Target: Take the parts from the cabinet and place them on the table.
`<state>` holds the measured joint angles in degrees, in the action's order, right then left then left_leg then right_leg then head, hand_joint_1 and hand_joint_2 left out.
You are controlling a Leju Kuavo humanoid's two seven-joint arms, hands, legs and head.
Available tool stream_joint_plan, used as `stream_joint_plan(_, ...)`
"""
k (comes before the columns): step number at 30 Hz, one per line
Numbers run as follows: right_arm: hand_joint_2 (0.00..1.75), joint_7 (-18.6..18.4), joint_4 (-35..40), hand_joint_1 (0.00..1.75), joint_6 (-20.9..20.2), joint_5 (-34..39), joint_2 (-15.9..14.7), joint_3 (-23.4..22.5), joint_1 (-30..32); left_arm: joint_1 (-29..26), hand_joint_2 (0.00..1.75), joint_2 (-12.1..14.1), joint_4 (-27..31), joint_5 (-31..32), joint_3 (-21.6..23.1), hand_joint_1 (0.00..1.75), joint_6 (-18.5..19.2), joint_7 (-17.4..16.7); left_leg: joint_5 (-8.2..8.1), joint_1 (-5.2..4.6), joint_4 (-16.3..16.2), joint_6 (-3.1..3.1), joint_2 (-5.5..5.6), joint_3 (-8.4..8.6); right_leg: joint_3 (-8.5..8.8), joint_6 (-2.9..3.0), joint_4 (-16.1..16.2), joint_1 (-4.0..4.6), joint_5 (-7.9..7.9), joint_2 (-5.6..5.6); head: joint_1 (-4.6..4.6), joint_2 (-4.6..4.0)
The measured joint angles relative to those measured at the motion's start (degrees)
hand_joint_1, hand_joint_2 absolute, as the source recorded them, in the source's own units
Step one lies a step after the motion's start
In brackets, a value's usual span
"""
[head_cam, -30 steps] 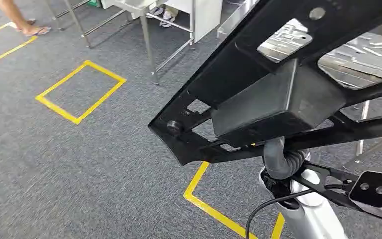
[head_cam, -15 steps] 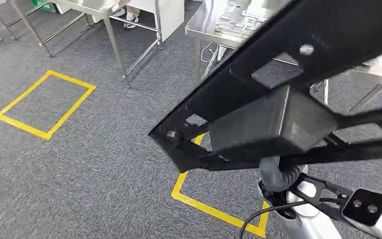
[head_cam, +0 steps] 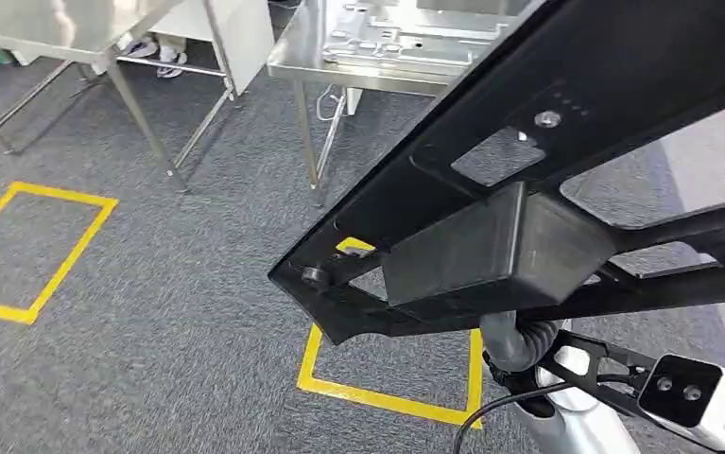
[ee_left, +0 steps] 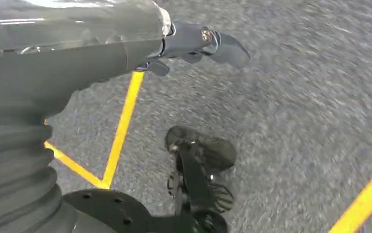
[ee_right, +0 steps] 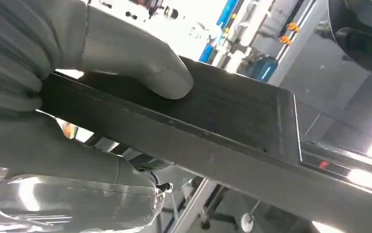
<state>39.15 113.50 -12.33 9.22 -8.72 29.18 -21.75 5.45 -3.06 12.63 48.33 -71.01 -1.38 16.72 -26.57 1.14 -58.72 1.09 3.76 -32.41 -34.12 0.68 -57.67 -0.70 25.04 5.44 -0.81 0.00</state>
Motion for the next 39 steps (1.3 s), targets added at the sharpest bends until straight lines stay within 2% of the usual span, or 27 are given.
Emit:
stream_joint_plan(1, 1.75, 0.0, -0.11, 1.75, -0.07, 0.11, 0.04, -0.04, -0.07, -0.02, 1.75, -0.02, -0.02, -0.13, 0.0, 0.0, 0.28, 0.31, -0.66, 0.13, 1.33, -0.27, 0.89, 0.56, -0.33, -0.44, -0.43, 0.39, -0.02, 0.74, -0.09, 0.0)
stream_joint_plan(4, 1.75, -0.17, -0.15, 1.75, -0.15, 0.09, 0.31, -0.04, 0.02, -0.02, 1.75, -0.02, 0.0, -0.31, 0.0, 0.0, 0.68, 0.46, -0.61, -0.44, 0.86, -1.12, -0.7, 0.58, -0.88, -1.68, 0.06, -0.21, -0.61, 2.66, 0.0, 0.0)
stream_joint_plan(5, 1.75, -0.2, -0.13, 1.75, -0.15, -0.13, 0.31, -0.06, 0.0, 0.12, 1.75, -0.23, -0.02, -0.31, 0.0, 0.0, 0.7, 0.31, -0.21, 0.15, 1.51, -1.71, -1.37, 0.71, -1.05, -2.07, -0.04, 0.03, -0.55, 2.87, -0.05, 0.0)
stream_joint_plan(6, 1.75, -0.22, -0.15, 1.75, -0.13, -0.4, 0.31, -0.11, 0.02, 0.34, 1.75, -0.31, -0.02, -0.31, 0.0, 0.0, 0.7, 0.19, -0.01, 0.07, 1.75, -1.99, -2.18, 0.91, -1.42, -2.18, -1.18, 0.22, 0.31, -0.75, -0.07, 0.0)
stream_joint_plan(7, 1.75, -0.37, -0.2, 1.75, -0.11, -0.66, 0.33, -0.11, -0.16, 0.35, 1.75, -0.31, -0.02, -0.31, 0.0, 0.0, 0.7, 0.04, -0.04, 0.03, 1.77, -2.37, -2.73, 0.9, -2.69, -2.31, -3.85, 0.34, 2.06, -3.28, -0.61, 0.0)
stream_joint_plan(8, 1.75, -0.37, -0.26, 1.75, -0.09, -0.74, 0.59, -0.07, -0.12, 0.25, 1.75, -0.31, -0.02, -0.31, 0.0, 0.0, 0.76, -0.31, -0.07, -0.09, 1.76, -2.45, -3.45, 0.88, -4.86, -2.47, -8.41, 0.23, 4.4, -4.5, -0.59, 0.0)
stream_joint_plan(9, 1.75, -0.37, -0.39, 1.75, -0.07, -0.77, 0.79, 0.0, -0.06, 0.1, 1.75, -0.31, -0.02, -0.31, -0.02, 0.0, 0.81, -0.53, -0.13, -0.18, 1.75, -2.54, -4.27, 0.88, -7.21, -2.63, -13.16, 0.09, 6.36, -4.87, -0.63, 0.0)
stream_joint_plan(10, 1.75, -0.35, -0.57, 1.75, -0.07, -0.77, 0.92, 0.09, -0.03, 0.0, 1.75, -0.31, -0.02, -0.31, -0.02, 0.0, 0.83, -0.72, -0.19, -0.22, 1.72, -2.56, -5.11, 0.84, -9.11, -2.74, -16.88, -0.05, 7.48, -4.96, -0.61, 0.0)
stream_joint_plan(11, 1.75, -0.35, -0.72, 1.75, -0.07, -0.77, 0.94, 0.15, 0.02, -0.01, 1.75, -0.31, -0.02, -0.31, -0.02, 0.0, 0.85, -0.74, -0.24, -0.24, 1.72, -2.56, -5.91, 0.85, -9.79, -2.77, -18.11, -0.13, 7.29, -5.09, -0.61, 0.0)
stream_joint_plan(12, 1.75, -0.35, -0.83, 1.75, -0.07, -0.79, 0.94, 0.2, 0.06, 0.03, 1.75, -0.31, -0.02, -0.31, -0.02, 0.0, 0.85, -0.77, -0.33, -0.25, 1.71, -2.52, -6.6, 0.9, -9.05, -2.76, -16.59, -0.14, 5.89, -5.2, -0.63, 0.0)
stream_joint_plan(14, 1.75, -0.35, -0.98, 1.75, -0.07, -0.81, 1.03, 0.2, 0.04, 0.14, 1.75, -0.39, -0.02, -0.31, -0.02, 0.0, 0.96, -0.81, -0.59, -0.25, 1.68, -2.24, -7.79, 1.21, -3.99, -2.4, -7.18, -0.04, 1.17, -6.32, -0.63, 0.0)
stream_joint_plan(15, 1.75, -0.35, -0.98, 1.75, -0.07, -0.81, 1.16, 0.2, -0.01, 0.19, 1.75, -0.46, -0.04, -0.31, -0.02, 0.0, 0.96, -0.81, -0.78, -0.37, 1.65, -1.98, -8.3, 1.47, -1.14, -1.94, -2.2, 0.22, -0.49, -8.64, -0.68, 0.0)
stream_joint_plan(16, 1.75, -0.33, -1.01, 1.75, -0.07, -0.81, 1.33, 0.22, -0.19, 0.2, 1.75, -0.48, -0.04, -0.31, -0.02, 0.0, 1.03, -0.81, -1.1, -0.86, 1.43, -1.57, -8.75, 1.55, -0.23, -1.56, 0.01, 1.01, 0.27, -11.38, -0.68, 0.0)
stream_joint_plan(20, 1.75, -0.33, -1.07, 1.75, 0.0, -1.05, 1.59, 0.24, -0.18, 0.37, 1.75, -0.48, -0.04, -0.24, -0.02, 0.0, 1.37, -0.96, -1.62, -1.02, 1.57, -0.51, -11.33, 2.12, -0.74, -0.37, -0.02, 0.85, -0.18, -7.91, -0.37, 0.0)
stream_joint_plan(21, 1.75, -0.35, -1.07, 1.75, 0.0, -1.33, 1.79, 0.24, -0.16, 0.52, 1.75, -0.46, -0.02, -0.11, -0.02, 0.0, 1.57, -1.07, -2.31, -0.63, 0.86, -0.13, -9.86, 2.01, -0.47, -0.1, 0.22, 0.48, -0.4, -7.27, -0.29, 0.0)
stream_joint_plan(22, 1.75, -0.37, -1.07, 1.75, 0.04, -1.64, 1.99, 0.24, -0.38, 0.59, 1.75, -0.44, -0.02, -0.04, -0.02, 0.0, 1.75, -1.07, -4.04, -0.54, -1.45, 0.09, -6.85, 1.1, -0.5, 0.18, 0.26, 0.36, -0.41, -6.73, -0.13, 0.0)
stream_joint_plan(23, 1.75, -0.46, -1.09, 1.75, 0.17, -1.94, 2.27, 0.24, -0.43, 0.56, 1.75, -0.44, -0.04, 0.11, 0.0, 0.0, 1.9, -1.09, -6.06, -0.47, -4.91, 0.22, -5.49, -0.49, -0.52, 0.4, 0.25, 0.34, -0.47, -6.23, 0.06, 0.0)
stream_joint_plan(24, 1.75, -0.59, -1.11, 1.75, 0.59, -2.66, 2.53, 0.26, -0.44, 0.37, 1.75, -0.44, -0.04, 0.28, 0.0, 0.0, 2.07, -1.09, -8.71, -0.43, -10.81, 0.39, -4.55, -3.31, -0.54, 0.69, 0.24, 0.39, -0.46, -5.83, 0.18, 0.0)
stream_joint_plan(25, 1.75, -0.83, -1.16, 1.75, 1.44, -3.56, 2.67, 0.28, -0.4, 0.22, 1.75, -0.44, -0.04, 0.28, 0.0, 0.0, 2.31, -1.07, -10.03, -0.44, -15.13, 0.49, -4.26, -5.55, -0.57, 0.71, 0.17, 0.49, -0.46, -5.02, 0.15, 0.0)
stream_joint_plan(26, 1.75, -1.14, -1.16, 1.75, 1.86, -4.02, 2.69, 0.26, -0.39, 0.09, 1.75, -0.42, -0.04, 0.28, 0.0, 0.0, 2.49, -1.05, -9.87, -0.43, -17.05, 0.52, -4.24, -6.81, -0.55, 0.74, 0.15, 0.52, -0.42, -4.47, 0.18, 0.0)
stream_joint_plan(28, 1.75, -1.57, -1.2, 1.75, 2.54, -4.35, 2.69, 0.26, -0.34, 0.11, 1.75, -0.37, -0.04, 0.28, 0.0, 0.0, 2.75, -0.81, -5.78, -0.44, -12.81, 0.26, -4.24, -5.69, -0.38, 0.65, 0.08, 0.53, -0.31, -3.63, 0.15, 0.0)
stream_joint_plan(30, 1.75, -1.49, -1.2, 1.75, 2.91, -4.46, 2.69, 0.26, -0.31, 0.18, 1.75, -0.28, -0.04, 0.31, 0.0, 0.0, 2.84, -0.55, -0.16, -0.43, -2.32, -0.2, -4.02, -1.18, -0.08, 0.28, -0.09, 0.51, -0.04, -3.15, 0.17, 0.0)
stream_joint_plan(31, 1.75, -1.18, -1.2, 1.75, 3.17, -4.5, 2.69, 0.22, -0.23, 0.22, 1.75, -0.28, -0.04, 0.39, 0.0, 0.0, 2.88, -0.46, -0.44, -0.55, 0.21, -0.6, -3.47, -0.11, -0.12, 0.01, -0.27, 0.74, 0.12, -3.05, 0.11, 0.0)
stream_joint_plan(34, 1.75, -0.57, -1.36, 1.75, 3.26, -4.52, 2.67, -0.02, 0.13, 0.28, 1.75, -0.28, -0.04, 0.42, 0.0, 0.0, 2.95, -0.35, -0.56, -0.85, 0.69, -1.57, -3.48, -0.15, -0.31, -0.97, -0.18, 0.6, 0.09, -2.77, 0.11, 0.0)
stream_joint_plan(36, 1.75, -0.52, -1.35, 1.75, 3.26, -4.52, 2.67, -0.35, 0.16, 0.36, 1.75, -0.39, -0.04, 0.44, 0.0, 0.0, 3.08, -0.33, -0.01, -0.39, 1.44, -2.46, -3.78, 0.43, -0.3, -1.61, -0.65, 0.5, 0.45, -3.19, 0.18, 0.0)
stream_joint_plan(37, 1.75, -0.55, -1.35, 1.75, 3.23, -4.52, 2.67, -0.48, 0.04, 0.39, 1.75, -0.39, -0.04, 0.44, 0.0, 0.0, 3.1, -0.31, -0.04, -0.41, 1.51, -2.56, -3.83, 0.53, -0.98, -1.96, -2.22, 0.53, 1.5, -4.02, -0.28, 0.0)
stream_joint_plan(39, 1.75, -0.61, -1.4, 1.75, 3.23, -4.52, 2.67, -0.61, 0.13, 0.38, 1.75, -0.35, -0.04, 0.44, 0.0, 0.0, 3.25, -0.24, -0.25, -0.46, 1.5, -2.93, -4.02, 0.57, -5.58, -2.64, -11.11, 0.21, 5.91, -4.82, -0.33, 0.0)
